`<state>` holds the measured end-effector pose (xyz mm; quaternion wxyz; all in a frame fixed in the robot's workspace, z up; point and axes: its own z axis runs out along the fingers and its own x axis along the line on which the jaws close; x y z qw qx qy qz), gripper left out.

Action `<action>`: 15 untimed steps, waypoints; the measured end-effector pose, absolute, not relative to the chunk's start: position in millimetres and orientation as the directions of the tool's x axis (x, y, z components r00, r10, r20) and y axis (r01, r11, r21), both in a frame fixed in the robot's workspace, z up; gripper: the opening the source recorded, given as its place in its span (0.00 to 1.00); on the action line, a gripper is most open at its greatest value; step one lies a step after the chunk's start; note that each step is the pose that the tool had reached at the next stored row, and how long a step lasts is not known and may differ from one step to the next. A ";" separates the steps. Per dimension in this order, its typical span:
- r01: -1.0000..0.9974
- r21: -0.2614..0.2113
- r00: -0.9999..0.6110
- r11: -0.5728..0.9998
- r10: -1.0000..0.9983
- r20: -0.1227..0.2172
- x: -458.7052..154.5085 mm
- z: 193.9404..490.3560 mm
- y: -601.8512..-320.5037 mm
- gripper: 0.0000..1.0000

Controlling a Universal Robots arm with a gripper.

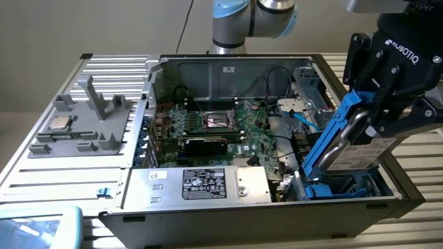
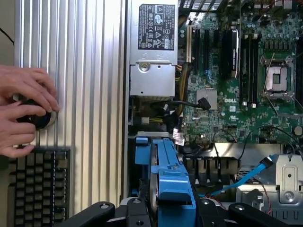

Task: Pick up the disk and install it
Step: 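Insert the disk into the insertion slot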

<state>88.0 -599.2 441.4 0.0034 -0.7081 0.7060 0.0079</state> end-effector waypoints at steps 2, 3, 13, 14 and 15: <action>-1.000 0.004 0.003 -0.003 -1.000 -0.010 87.9 440.8 -598.6 0.37; -1.000 0.002 0.003 -0.003 -1.000 -0.006 87.8 440.6 -598.1 0.37; -1.000 0.001 0.003 -0.003 -1.000 -0.005 87.2 437.6 -597.3 0.37; -1.000 0.001 0.003 -0.003 -1.000 -0.005 87.2 437.5 -597.3 0.37; -1.000 0.001 0.003 -0.003 -1.000 -0.005 87.2 437.5 -597.3 0.37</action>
